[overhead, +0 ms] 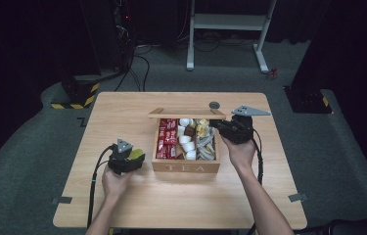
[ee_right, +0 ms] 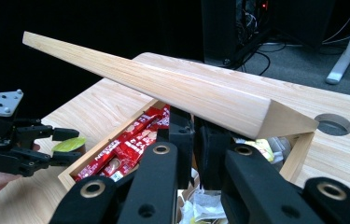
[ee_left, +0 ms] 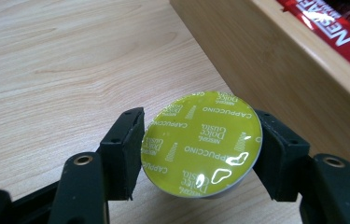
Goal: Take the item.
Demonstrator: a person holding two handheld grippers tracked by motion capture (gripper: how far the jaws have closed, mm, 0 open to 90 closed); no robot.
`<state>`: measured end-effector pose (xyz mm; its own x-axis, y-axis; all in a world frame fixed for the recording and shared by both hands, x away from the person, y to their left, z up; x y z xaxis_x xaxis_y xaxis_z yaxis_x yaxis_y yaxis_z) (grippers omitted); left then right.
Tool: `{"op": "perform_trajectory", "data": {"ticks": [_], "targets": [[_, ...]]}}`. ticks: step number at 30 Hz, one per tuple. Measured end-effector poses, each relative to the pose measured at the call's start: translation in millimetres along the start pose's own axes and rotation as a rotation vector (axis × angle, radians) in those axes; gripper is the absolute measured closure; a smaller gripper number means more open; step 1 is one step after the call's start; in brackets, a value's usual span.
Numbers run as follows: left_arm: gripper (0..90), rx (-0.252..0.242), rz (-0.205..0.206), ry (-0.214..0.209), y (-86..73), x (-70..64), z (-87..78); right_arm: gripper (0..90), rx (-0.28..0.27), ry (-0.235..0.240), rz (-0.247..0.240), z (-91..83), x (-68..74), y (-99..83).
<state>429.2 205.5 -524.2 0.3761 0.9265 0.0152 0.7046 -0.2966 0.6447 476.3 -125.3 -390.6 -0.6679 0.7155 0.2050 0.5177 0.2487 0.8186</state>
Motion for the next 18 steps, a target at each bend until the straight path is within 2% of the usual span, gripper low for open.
{"op": "perform_trajectory", "data": {"ticks": [5,18], "targets": [[40.3,0.010,0.019,0.018,-3.2,-1.4,5.8,86.0,0.009,-0.004,-0.006,-0.3,0.3,-0.4],[38.4,0.012,0.012,0.009,-4.7,-2.6,10.9,85.9,0.012,-0.003,-0.003,-0.4,0.4,-0.2]]}}
Point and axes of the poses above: each handheld gripper's, and its own axes: z roughly forward along the jaws, y roughly out of its top, x roughly to its left, the point moved 5 cm from there along z, roughly forward along the jaws, and after that the axes turned 9 degrees about x, right-handed, at the moved point
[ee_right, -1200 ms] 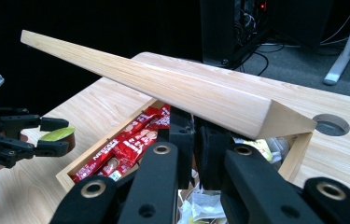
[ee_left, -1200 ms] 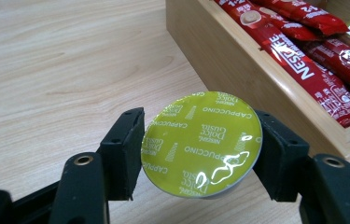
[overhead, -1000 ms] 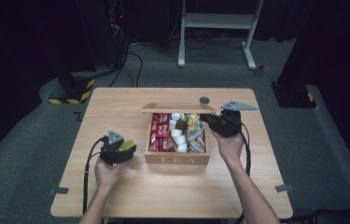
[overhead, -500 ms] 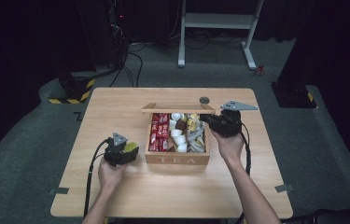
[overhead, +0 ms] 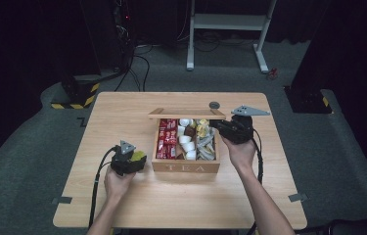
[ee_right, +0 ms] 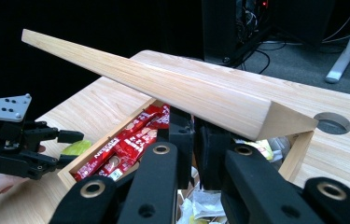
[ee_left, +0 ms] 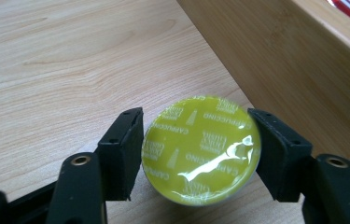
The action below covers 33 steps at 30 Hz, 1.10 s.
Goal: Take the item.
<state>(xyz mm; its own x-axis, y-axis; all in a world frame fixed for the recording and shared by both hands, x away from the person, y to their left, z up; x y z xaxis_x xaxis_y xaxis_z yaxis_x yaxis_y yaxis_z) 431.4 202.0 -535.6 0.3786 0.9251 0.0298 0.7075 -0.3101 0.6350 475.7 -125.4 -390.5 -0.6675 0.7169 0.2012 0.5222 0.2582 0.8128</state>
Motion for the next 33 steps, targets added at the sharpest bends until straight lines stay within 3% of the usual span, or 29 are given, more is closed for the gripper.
{"op": "perform_trajectory", "data": {"ticks": [10,17,24,33], "targets": [[31.3,-0.026,-0.019,-0.037,2.1,-2.9,-2.4,85.7,0.001,0.005,0.001,0.1,0.0,-0.3],[30.7,-0.089,-0.038,-0.081,7.0,-3.2,-20.8,85.8,0.003,0.007,0.000,1.7,0.1,-1.3],[32.2,-0.100,-0.040,-0.067,6.8,5.4,-29.5,85.7,0.007,0.012,0.003,3.7,0.6,-2.5],[34.1,-0.142,-0.075,-0.073,4.5,15.4,-40.8,85.7,0.010,0.004,0.001,3.6,1.2,-3.5]]}}
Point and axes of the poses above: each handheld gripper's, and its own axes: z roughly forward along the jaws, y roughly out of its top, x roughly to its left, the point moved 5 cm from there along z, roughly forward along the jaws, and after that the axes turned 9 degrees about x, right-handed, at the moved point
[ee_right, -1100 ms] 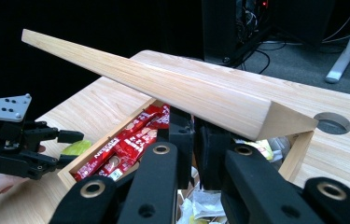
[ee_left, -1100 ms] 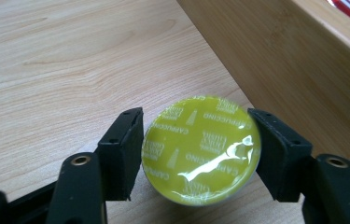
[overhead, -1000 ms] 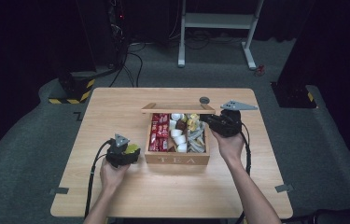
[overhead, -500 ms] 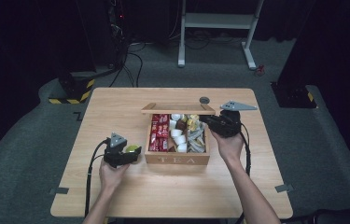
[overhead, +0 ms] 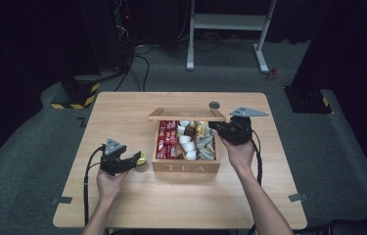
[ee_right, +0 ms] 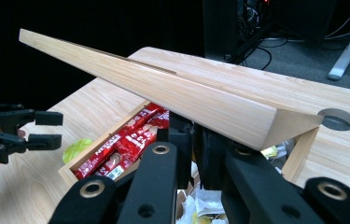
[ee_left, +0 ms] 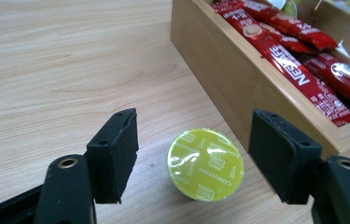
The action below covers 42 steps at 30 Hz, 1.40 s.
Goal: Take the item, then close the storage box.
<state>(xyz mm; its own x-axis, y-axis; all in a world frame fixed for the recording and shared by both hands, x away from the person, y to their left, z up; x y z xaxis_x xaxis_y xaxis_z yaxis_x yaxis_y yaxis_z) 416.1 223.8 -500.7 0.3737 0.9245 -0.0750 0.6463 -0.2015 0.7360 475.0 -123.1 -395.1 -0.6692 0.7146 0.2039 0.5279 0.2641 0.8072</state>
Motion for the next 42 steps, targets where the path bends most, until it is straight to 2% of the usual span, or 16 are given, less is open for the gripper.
{"op": "perform_trajectory", "data": {"ticks": [7,18,23,26,31,33,42], "targets": [[34.8,-0.010,-0.034,0.006,-2.3,8.6,-6.3,85.7,-0.004,0.005,0.004,-0.1,0.2,-0.6],[35.1,0.011,-0.041,0.039,-12.6,19.2,-9.1,85.5,0.003,0.001,-0.004,-4.5,1.0,-3.2],[35.1,0.007,-0.064,0.053,-19.7,27.1,-12.3,85.6,0.011,-0.009,-0.019,-7.6,1.2,-4.0],[35.1,0.029,-0.060,0.076,-26.9,30.7,-11.4,85.5,0.009,-0.009,-0.017,-7.7,1.4,-4.7],[35.6,0.034,-0.073,0.111,-37.4,33.5,-11.3,85.5,0.006,-0.012,-0.022,-7.3,2.4,-8.3],[35.6,0.053,-0.058,0.126,-41.6,36.3,-10.0,85.5,0.012,-0.014,-0.028,-7.4,2.6,-9.0],[35.6,0.097,-0.072,0.141,-57.3,40.3,-2.9,85.3,0.017,-0.020,-0.038,-10.2,4.2,-14.4]]}}
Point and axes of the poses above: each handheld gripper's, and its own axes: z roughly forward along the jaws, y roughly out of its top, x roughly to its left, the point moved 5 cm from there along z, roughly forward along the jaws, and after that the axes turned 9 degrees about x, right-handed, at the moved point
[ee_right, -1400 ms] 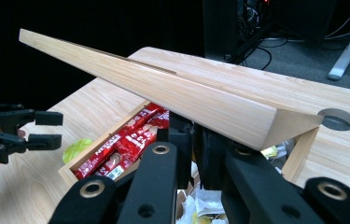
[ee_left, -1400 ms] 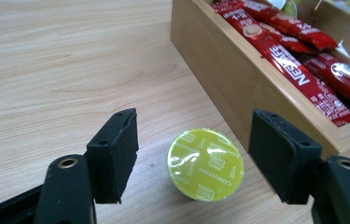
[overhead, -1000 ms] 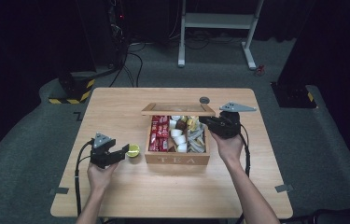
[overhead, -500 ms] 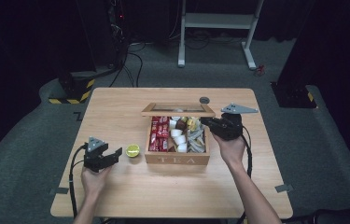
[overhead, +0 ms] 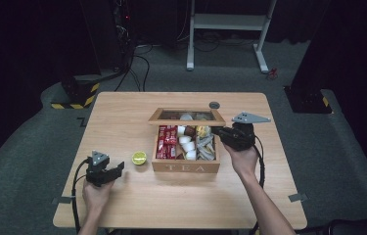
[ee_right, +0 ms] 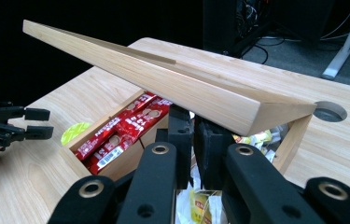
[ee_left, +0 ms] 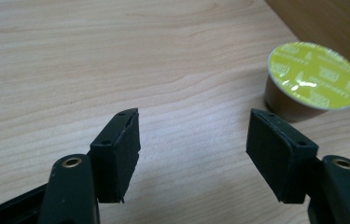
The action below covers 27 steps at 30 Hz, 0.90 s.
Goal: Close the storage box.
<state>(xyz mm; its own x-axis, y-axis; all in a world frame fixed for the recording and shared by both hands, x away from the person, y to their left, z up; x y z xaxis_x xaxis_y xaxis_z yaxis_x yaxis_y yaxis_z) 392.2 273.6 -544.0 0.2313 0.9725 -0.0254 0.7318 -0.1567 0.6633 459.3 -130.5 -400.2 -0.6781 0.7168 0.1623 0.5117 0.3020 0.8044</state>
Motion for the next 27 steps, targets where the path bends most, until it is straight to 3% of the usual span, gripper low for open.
{"op": "perform_trajectory", "data": {"ticks": [12,27], "targets": [[35.3,0.043,0.005,0.006,-10.4,-1.3,10.4,85.4,0.005,-0.009,-0.008,1.2,3.3,-10.5],[34.1,0.033,0.010,0.026,-11.6,-3.6,12.8,85.3,0.014,-0.005,-0.013,2.4,4.6,-18.1]]}}
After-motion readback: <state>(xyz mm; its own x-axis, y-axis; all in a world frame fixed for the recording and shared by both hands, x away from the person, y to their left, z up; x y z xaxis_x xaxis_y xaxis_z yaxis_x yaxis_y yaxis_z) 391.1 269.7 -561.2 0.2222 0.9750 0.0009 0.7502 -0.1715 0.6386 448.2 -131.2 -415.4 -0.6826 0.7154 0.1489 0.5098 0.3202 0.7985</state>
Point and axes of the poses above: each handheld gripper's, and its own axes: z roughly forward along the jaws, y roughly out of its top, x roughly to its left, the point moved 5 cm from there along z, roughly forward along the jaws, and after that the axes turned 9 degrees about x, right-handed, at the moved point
